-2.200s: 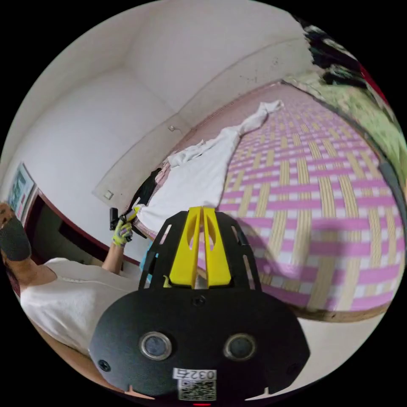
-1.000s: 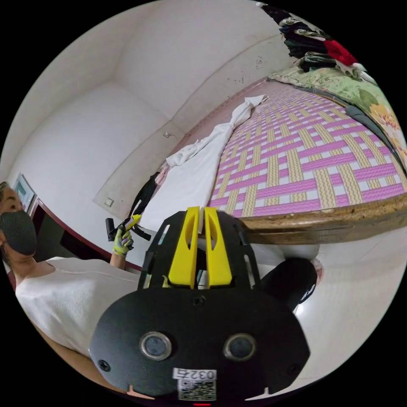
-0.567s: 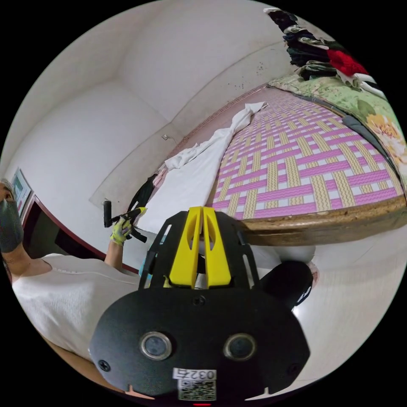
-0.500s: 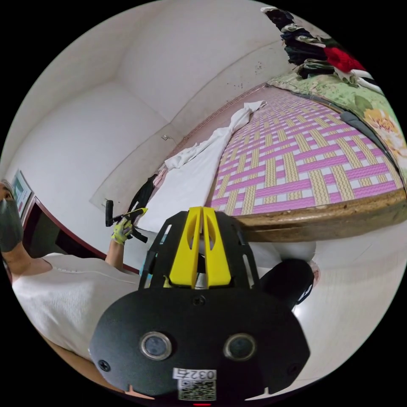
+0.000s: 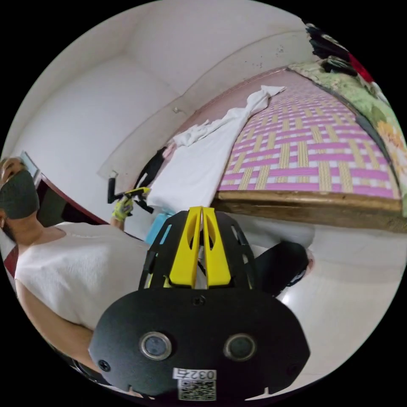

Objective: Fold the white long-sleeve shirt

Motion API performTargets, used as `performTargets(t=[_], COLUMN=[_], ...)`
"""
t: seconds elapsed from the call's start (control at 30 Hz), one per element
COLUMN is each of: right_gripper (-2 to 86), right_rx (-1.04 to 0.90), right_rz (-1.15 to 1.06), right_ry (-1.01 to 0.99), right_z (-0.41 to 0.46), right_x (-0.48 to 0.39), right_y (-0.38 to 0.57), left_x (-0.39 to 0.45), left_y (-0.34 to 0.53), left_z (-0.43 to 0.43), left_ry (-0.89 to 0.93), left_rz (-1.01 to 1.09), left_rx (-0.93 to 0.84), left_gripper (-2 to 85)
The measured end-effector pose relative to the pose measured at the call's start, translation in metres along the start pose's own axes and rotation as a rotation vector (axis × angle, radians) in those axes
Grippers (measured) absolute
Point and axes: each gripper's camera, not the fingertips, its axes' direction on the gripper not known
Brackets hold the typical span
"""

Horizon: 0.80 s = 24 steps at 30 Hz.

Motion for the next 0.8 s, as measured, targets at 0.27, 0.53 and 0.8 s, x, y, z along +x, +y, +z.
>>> performTargets(t=[0.27, 0.53, 0.8], right_gripper=[-1.0, -1.0, -1.0], right_rx=[0.149, -0.095, -0.329], right_rz=[-0.179, -0.325, -0.363], right_ry=[0.089, 0.31, 0.522], right_z=[0.028, 0.202, 0.331], right_x=[-0.034, -0.058, -0.057], right_y=[-0.125, -0.302, -0.393], left_x=[-0.051, -0.039, -0.041], left_y=[-0.104, -0.281, -0.39], left_z=[-0.028, 0.038, 0.105], left_ry=[0.091, 0.067, -0.016], left_rz=[-0.047, 0.098, 0.152], left_rx=[0.16, 0.008, -0.246], left_gripper=[1.4, -0.9, -0.9])
